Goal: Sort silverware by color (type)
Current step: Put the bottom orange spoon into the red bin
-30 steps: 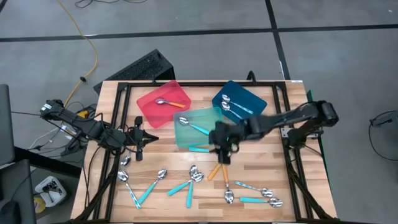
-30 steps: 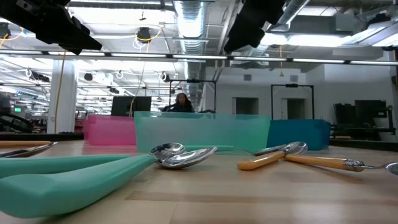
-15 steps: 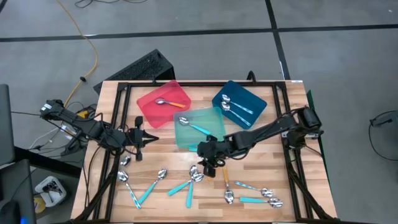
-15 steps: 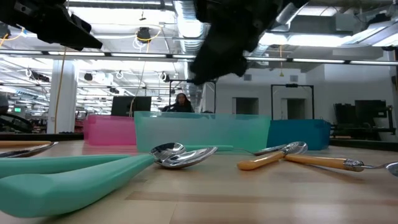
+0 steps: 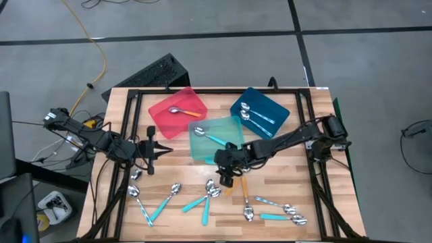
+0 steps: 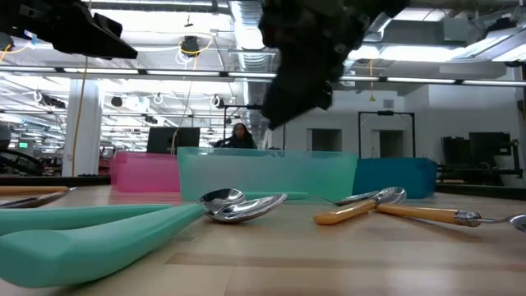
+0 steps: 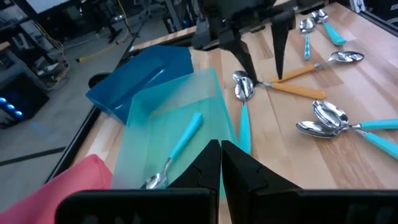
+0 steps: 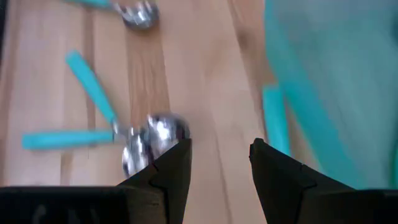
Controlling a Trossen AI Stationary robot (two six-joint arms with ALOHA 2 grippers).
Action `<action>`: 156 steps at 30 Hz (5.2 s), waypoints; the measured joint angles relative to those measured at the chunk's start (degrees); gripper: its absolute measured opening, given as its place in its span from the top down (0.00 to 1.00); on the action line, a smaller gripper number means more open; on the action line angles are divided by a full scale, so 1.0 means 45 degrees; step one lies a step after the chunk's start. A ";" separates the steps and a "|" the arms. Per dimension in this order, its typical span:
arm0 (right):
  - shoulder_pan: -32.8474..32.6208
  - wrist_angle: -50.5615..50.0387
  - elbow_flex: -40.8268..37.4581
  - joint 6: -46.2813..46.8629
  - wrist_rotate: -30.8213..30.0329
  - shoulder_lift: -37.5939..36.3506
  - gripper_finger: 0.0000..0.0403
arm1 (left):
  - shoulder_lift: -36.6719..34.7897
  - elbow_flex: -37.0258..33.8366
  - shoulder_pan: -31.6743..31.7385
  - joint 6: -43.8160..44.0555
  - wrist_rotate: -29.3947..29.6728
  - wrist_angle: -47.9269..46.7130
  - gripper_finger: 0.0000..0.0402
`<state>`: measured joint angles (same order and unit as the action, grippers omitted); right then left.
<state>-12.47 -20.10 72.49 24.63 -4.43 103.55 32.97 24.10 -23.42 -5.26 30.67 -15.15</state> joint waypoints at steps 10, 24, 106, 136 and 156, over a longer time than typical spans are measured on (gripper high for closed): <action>-0.1695 -0.4655 -0.0005 0.7061 0.1294 -0.0107 0.54 | 0.0000 -0.0002 0.0000 0.0608 0.0035 0.0462 1.00; -0.3264 -0.5492 -0.0005 1.2406 -0.1035 -0.0036 0.54 | 0.0005 -0.0004 0.0000 0.0645 0.0336 0.0498 1.00; -0.4214 -0.5112 0.0670 1.4223 0.0282 0.2404 0.76 | 0.0029 -0.0005 0.0005 0.1215 0.0343 0.0389 1.00; -0.3469 -0.6869 0.3139 1.0981 -0.0743 0.2484 0.85 | 0.0029 -0.0005 0.0005 0.1201 0.0360 0.0371 1.00; 0.0364 -0.5375 0.3157 0.3250 -0.0738 0.2453 0.85 | 0.0029 -0.0005 0.0005 0.1274 0.0344 0.0253 1.00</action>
<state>-10.83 -44.29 86.70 39.25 -7.75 114.59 33.10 24.08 -23.40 0.47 32.22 -14.01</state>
